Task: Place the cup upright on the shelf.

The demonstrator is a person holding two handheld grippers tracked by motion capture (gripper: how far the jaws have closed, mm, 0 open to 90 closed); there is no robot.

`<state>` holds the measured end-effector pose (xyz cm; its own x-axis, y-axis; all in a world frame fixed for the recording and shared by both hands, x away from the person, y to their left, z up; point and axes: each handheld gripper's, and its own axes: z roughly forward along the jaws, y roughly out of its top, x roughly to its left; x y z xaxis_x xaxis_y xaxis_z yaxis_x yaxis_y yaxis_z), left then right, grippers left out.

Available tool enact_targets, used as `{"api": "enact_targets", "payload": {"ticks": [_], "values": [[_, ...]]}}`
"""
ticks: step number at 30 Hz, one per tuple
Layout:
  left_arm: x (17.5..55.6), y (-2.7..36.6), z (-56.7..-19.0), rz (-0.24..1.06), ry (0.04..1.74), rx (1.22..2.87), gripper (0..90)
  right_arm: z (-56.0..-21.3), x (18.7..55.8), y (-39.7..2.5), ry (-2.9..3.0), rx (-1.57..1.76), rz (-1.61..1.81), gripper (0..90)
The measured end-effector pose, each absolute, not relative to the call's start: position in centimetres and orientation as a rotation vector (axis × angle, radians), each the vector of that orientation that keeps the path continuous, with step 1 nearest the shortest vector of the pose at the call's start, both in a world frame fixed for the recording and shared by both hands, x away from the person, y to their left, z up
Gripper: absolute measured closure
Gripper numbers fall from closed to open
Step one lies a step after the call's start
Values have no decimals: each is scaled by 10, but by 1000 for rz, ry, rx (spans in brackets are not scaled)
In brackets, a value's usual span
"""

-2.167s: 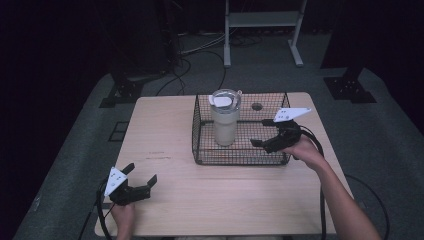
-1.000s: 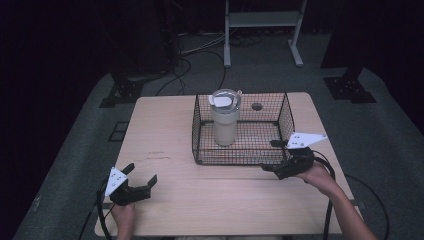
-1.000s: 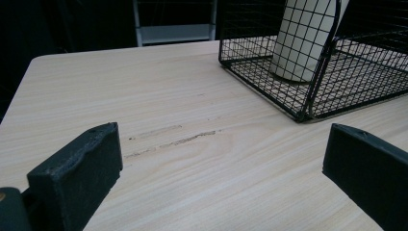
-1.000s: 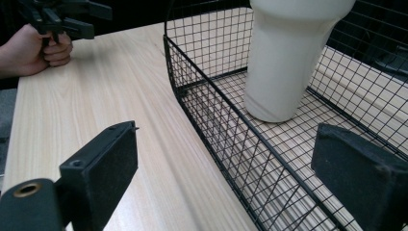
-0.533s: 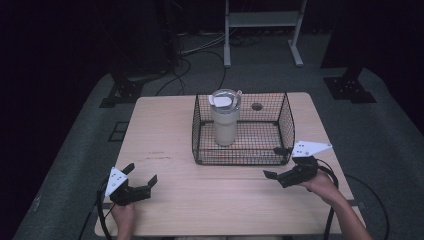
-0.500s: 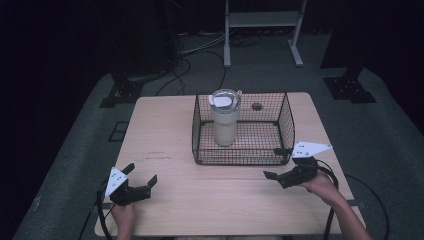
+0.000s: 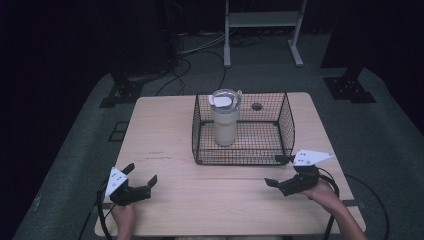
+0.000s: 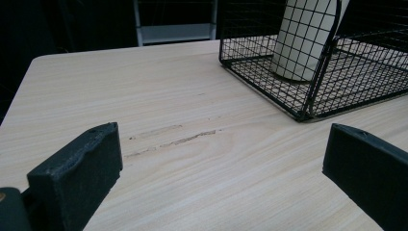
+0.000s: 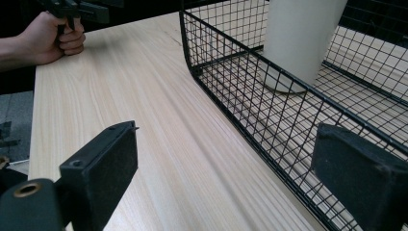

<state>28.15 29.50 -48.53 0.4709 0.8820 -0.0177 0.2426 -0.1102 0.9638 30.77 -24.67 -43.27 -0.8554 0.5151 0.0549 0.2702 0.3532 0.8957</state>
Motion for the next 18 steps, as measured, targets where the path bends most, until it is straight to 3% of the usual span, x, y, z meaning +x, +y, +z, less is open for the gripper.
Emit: {"api": "enact_targets", "payload": {"ticks": [18], "values": [[282,294,-485,740,996,1637,0,-463,282,-259,2326,801,1541,84]]}}
